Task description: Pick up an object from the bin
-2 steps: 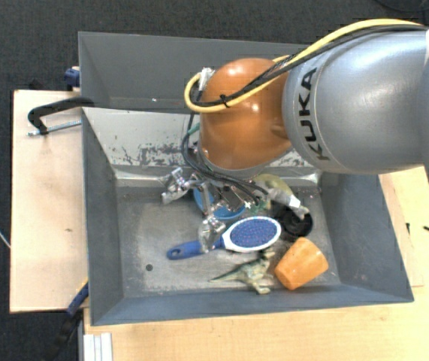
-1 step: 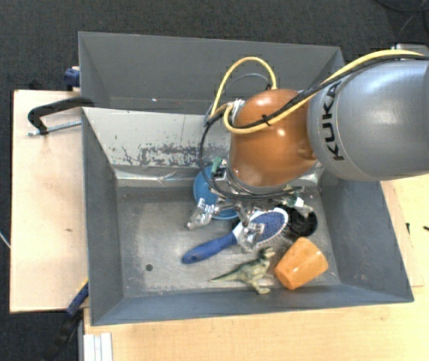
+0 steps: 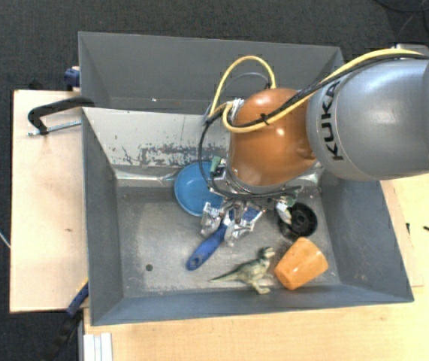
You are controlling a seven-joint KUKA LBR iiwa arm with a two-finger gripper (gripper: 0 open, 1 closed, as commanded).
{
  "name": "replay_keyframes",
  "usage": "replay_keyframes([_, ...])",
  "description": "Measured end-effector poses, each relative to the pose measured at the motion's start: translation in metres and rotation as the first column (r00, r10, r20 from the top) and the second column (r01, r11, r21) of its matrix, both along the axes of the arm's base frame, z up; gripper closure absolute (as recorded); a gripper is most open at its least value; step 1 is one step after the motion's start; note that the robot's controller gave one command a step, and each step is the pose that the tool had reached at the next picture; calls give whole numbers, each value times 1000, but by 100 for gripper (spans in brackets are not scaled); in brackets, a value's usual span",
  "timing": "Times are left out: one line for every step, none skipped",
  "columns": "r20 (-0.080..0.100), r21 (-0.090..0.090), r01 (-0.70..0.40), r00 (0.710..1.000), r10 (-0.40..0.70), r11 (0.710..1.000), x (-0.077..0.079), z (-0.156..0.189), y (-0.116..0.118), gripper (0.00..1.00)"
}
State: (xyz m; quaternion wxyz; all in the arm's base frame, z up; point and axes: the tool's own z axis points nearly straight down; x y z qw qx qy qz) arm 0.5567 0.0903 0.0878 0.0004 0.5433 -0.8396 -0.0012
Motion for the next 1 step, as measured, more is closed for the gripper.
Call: replay_keyframes([14, 3, 37, 999, -37, 999, 4, 125, 9, 100])
